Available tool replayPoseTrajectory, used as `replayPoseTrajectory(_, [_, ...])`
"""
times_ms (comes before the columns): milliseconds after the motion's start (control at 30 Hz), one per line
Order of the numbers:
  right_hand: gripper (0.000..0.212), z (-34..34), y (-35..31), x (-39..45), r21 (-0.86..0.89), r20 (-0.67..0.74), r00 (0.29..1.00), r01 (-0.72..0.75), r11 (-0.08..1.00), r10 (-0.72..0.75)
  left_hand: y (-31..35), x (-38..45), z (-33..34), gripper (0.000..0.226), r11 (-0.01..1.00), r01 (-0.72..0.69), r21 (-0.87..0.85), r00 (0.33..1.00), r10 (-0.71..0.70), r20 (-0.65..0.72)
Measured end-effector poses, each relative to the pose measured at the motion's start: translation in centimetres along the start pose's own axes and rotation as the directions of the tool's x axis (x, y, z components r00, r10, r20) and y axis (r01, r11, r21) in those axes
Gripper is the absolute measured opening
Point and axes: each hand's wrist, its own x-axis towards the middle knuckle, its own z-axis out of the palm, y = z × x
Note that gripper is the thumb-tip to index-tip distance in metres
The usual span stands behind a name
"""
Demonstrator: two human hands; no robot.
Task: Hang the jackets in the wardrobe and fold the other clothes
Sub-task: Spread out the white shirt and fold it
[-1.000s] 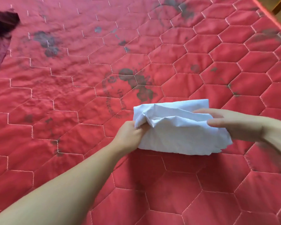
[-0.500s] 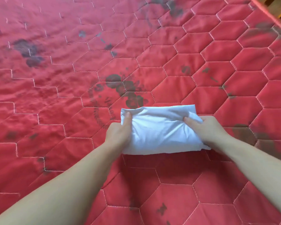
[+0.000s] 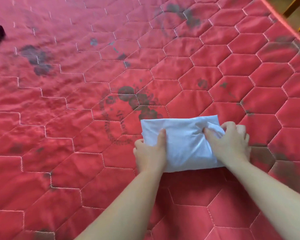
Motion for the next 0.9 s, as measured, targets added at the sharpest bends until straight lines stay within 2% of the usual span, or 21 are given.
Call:
replayPoseTrajectory(133, [0.062,0.6,-0.9,-1.2,0.225,0.068,0.993,-0.108,0.968,0.095,0.0,1.1,-0.5,0.076,0.999,-0.008,0.049,1.000,0.007,0.006])
replayPoseTrajectory(267, [0.071,1.1,-1.0,-2.0,0.274,0.189,0.977,-0.149,0.950,0.098,-0.3,2.0,-1.9,0.072,0.993,-0.052,0.102,0.997,0.046,0.060])
replayPoseTrajectory(367, [0.059,1.2,-1.0,-2.6,0.464,0.317,0.940,-0.267,0.845,0.123,-0.7,2.5,-3.0,0.050,0.994,0.063,-0.090,0.989,-0.050,0.140])
replayPoseTrajectory(467, [0.051,1.7,-0.7,-4.0,0.572,0.414,0.900,-0.375,0.729,0.138,-1.6,2.6,-4.0,0.050,0.950,0.197,-0.240,0.957,-0.134,0.256])
replayPoseTrajectory(700, [0.049,1.5,-0.7,-7.8,0.596,0.344,0.937,-0.264,0.758,0.057,-5.0,1.5,-7.8,0.047,0.958,0.157,-0.240,0.915,-0.050,0.399])
replayPoseTrajectory(800, [0.056,0.9,-2.8,-9.6,0.624,0.259,0.966,-0.188,0.758,0.026,-5.1,0.0,-10.3,0.037,0.969,0.030,-0.244,0.973,0.028,0.231])
replayPoseTrajectory(900, [0.057,-2.2,-7.1,-11.1,0.681,0.155,0.988,-0.116,0.723,0.012,-2.4,-2.2,-14.4,0.041,0.959,-0.068,-0.276,0.989,0.101,0.105])
